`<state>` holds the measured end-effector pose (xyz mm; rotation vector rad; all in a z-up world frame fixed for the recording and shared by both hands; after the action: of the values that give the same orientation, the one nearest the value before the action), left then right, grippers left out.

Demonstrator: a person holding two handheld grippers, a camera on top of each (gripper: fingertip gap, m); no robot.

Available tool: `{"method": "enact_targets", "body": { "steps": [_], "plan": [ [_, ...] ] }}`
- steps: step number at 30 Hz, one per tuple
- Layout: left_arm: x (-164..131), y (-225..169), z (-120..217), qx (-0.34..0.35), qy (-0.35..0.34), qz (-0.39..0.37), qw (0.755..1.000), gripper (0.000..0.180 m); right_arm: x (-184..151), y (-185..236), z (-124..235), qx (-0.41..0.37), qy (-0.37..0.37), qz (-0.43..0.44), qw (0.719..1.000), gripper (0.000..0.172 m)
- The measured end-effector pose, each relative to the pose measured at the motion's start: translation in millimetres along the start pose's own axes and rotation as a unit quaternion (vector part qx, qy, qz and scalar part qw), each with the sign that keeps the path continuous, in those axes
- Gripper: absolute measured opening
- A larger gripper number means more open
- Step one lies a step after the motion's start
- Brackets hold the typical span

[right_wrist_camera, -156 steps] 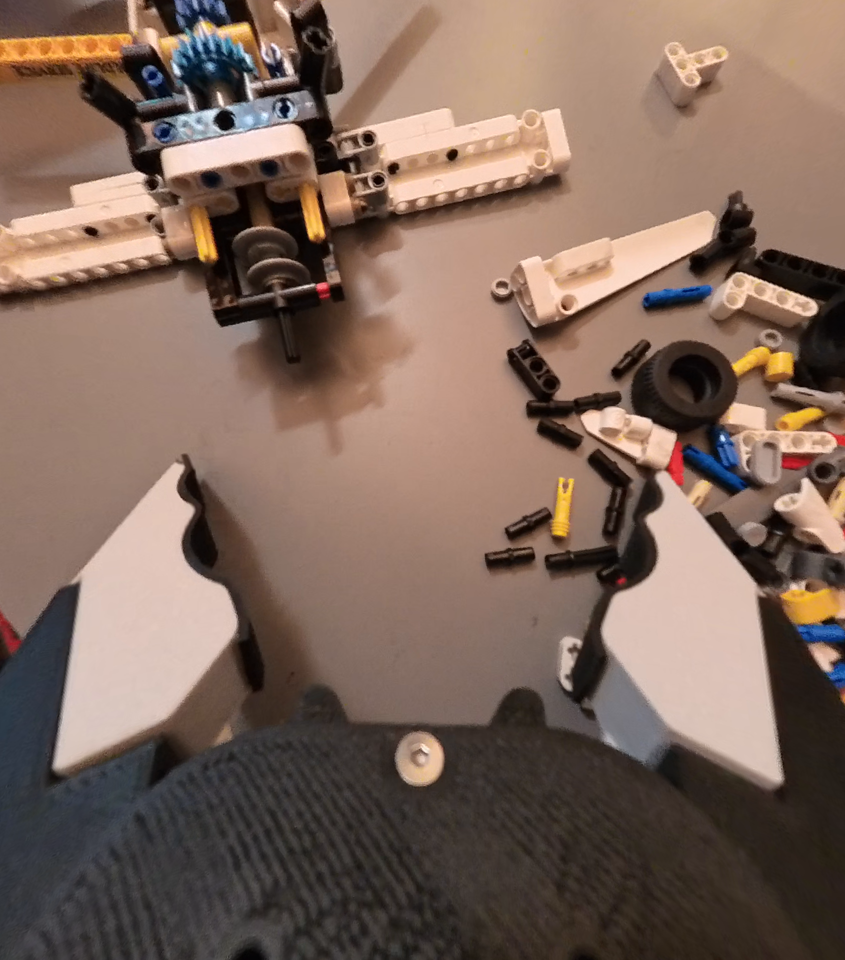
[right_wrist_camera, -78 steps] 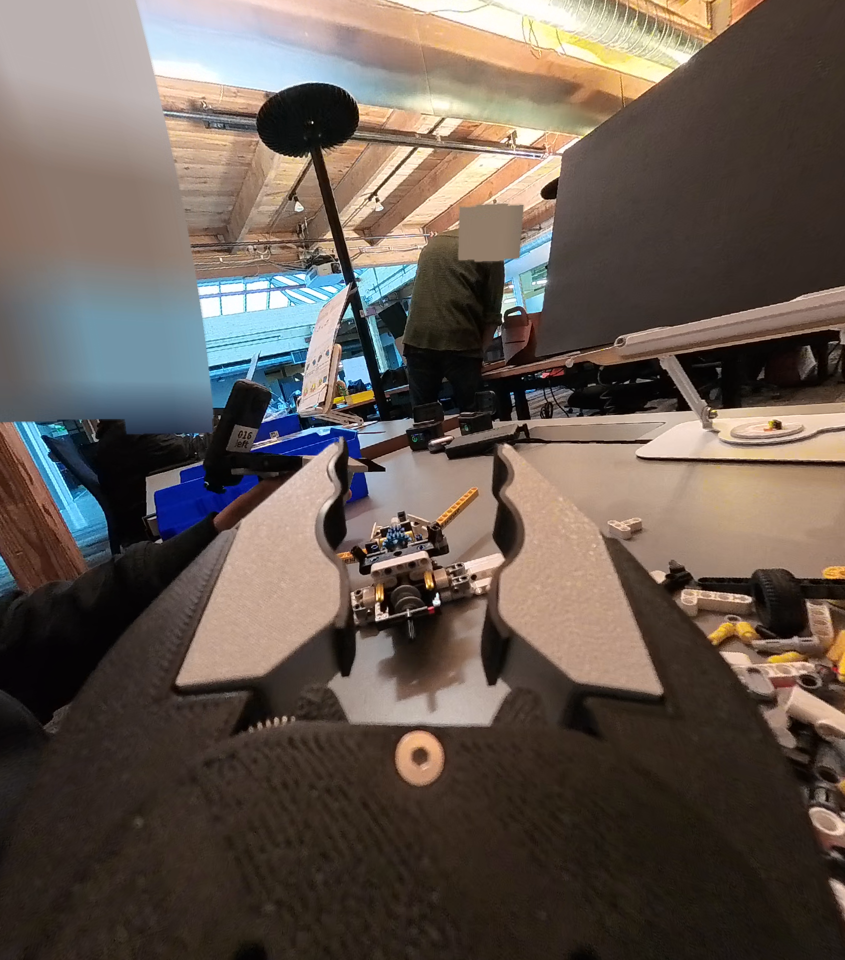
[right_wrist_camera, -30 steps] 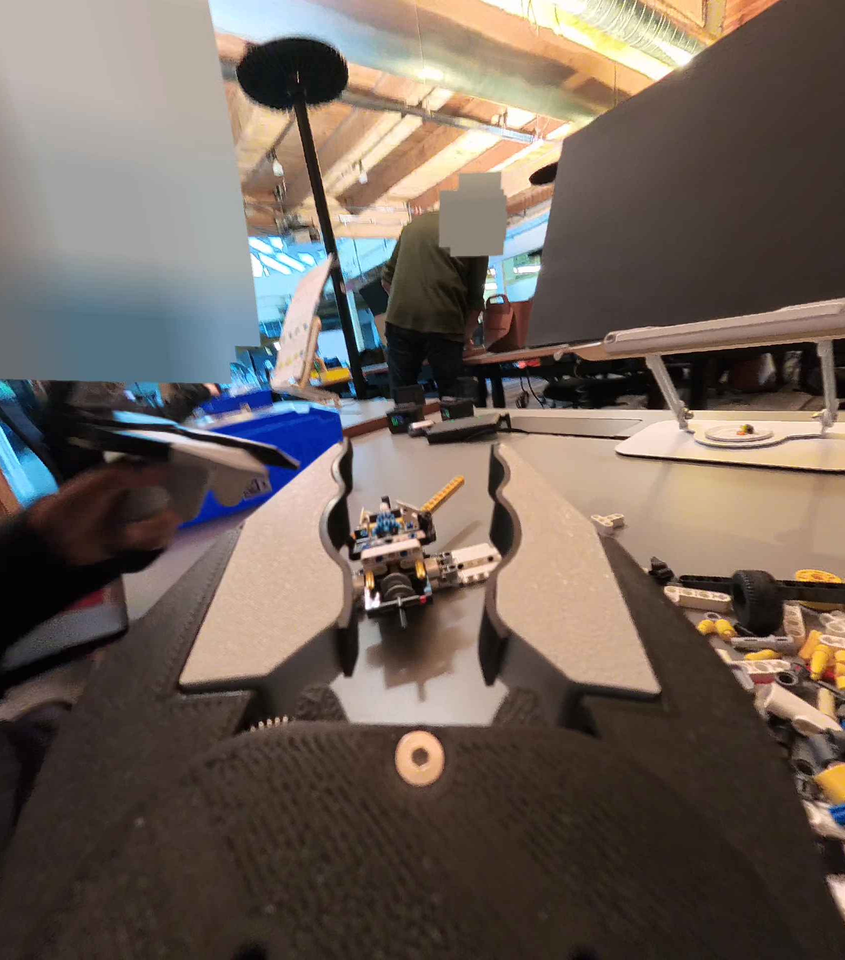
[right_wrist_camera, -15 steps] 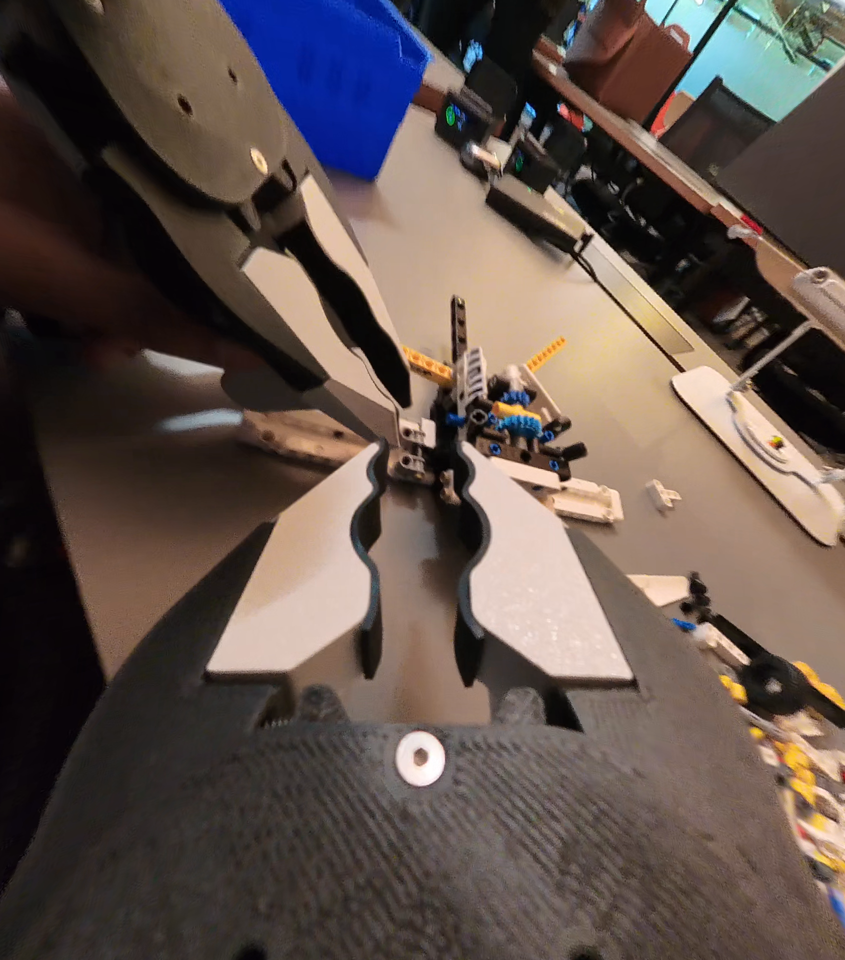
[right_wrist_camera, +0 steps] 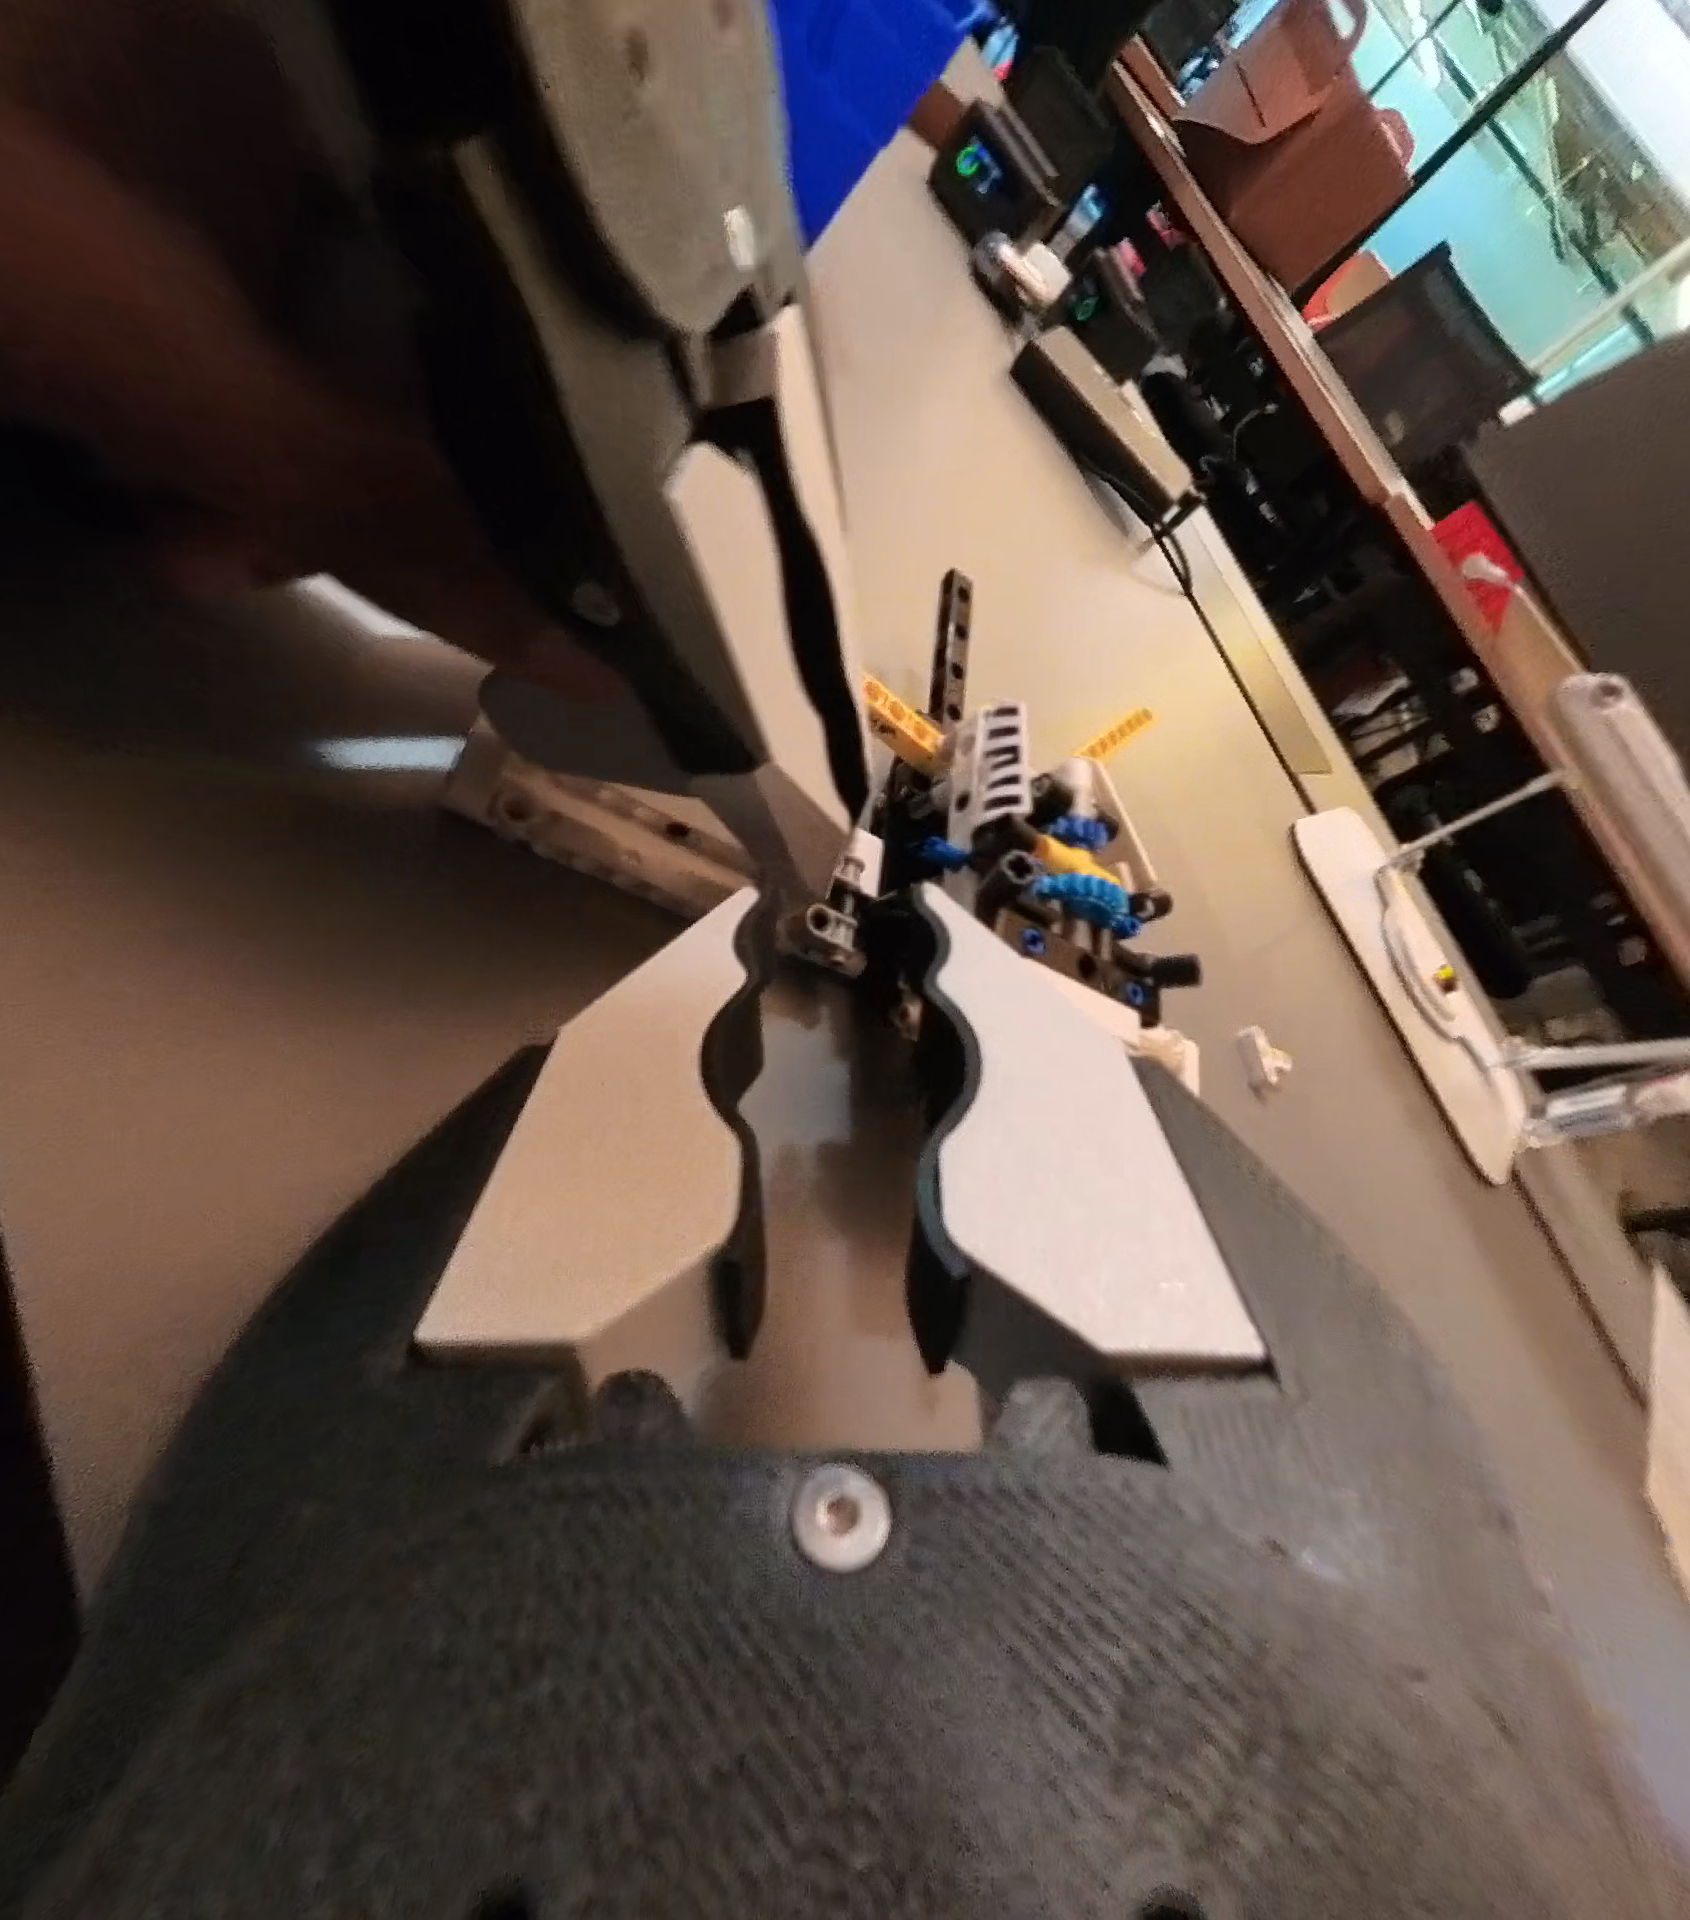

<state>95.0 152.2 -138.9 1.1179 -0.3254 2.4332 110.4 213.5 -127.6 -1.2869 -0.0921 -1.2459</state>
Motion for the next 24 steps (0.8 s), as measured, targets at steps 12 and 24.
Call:
{"method": "enact_targets", "body": {
  "steps": [12,24],
  "plan": [
    [-0.3,1.6,0.8,0.004,-0.002,0.002,1.000,0.005,-5.8,6.6,-16.7,-0.006,0.124,0.104,0.987,0.000],
    [-0.4,1.7,1.0,-0.002,-0.002,0.005,1.000,0.005,-1.3,8.6,-22.2,0.028,0.136,0.097,0.985,0.006]
  ]
}}
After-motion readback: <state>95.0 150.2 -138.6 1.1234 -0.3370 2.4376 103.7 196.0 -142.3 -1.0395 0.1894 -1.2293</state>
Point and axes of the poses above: each gripper's, where its closed fingertips meet, z back along the fingers, x out of its top, y = z × x across the jaws, the point moved 5 cm from there along z, back along the fingers, and after that the axes turned 4 degrees about z, right-handed, at the moved point
